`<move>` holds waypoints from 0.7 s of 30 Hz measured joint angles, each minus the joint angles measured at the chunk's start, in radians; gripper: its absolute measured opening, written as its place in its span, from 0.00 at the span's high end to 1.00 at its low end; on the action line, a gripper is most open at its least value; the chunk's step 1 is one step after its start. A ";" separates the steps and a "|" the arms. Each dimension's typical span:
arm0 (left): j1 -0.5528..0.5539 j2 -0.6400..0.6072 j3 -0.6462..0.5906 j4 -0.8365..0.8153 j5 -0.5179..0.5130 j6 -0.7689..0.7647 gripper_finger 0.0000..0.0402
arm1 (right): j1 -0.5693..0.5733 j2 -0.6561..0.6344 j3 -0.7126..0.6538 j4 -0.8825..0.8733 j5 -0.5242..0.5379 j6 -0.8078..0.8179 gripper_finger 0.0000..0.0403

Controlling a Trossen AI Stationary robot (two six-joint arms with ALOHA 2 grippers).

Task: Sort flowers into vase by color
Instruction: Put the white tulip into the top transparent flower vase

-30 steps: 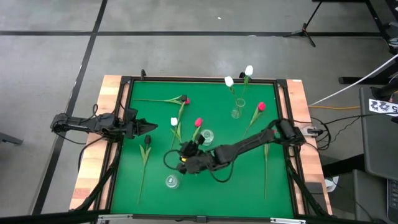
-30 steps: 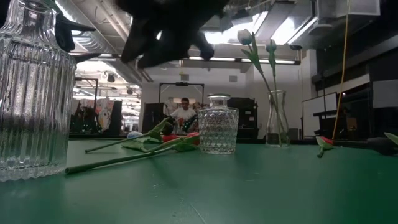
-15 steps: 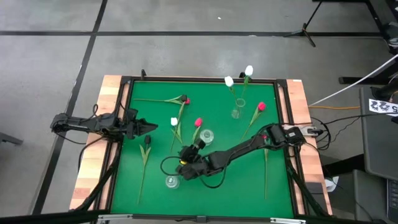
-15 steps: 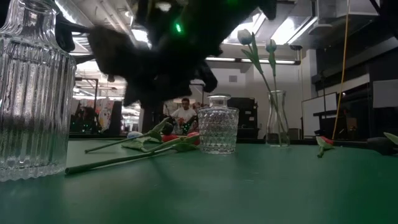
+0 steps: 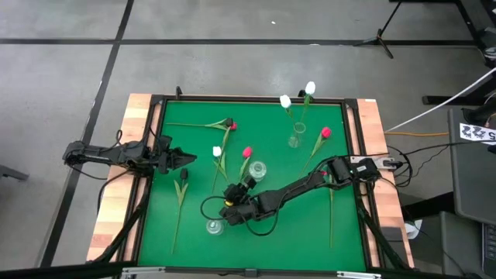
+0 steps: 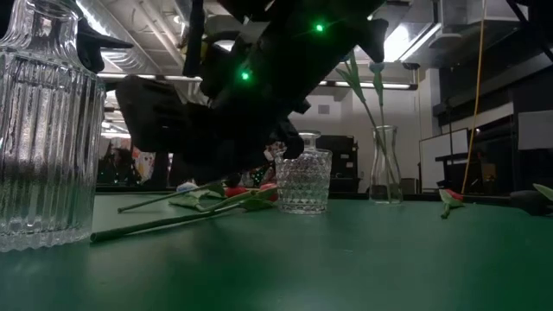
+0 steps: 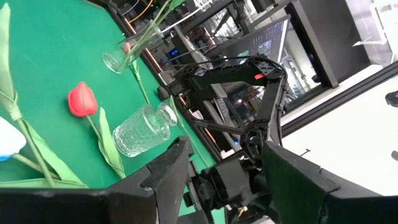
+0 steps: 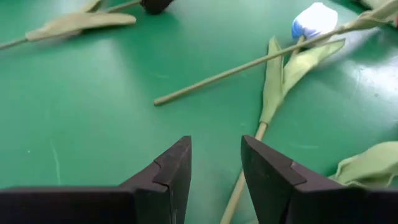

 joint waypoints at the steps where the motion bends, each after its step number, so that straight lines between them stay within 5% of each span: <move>1: 0.000 0.000 0.000 0.001 0.000 0.000 0.50 | 0.000 0.000 0.000 -0.011 0.000 0.000 0.65; 16: 0.000 0.000 0.000 0.001 0.000 0.004 0.50 | 0.000 0.051 0.003 -0.031 -0.072 0.121 0.65; 21: 0.000 0.000 0.000 0.001 0.000 0.008 0.50 | 0.001 0.052 0.003 -0.049 -0.078 0.170 0.75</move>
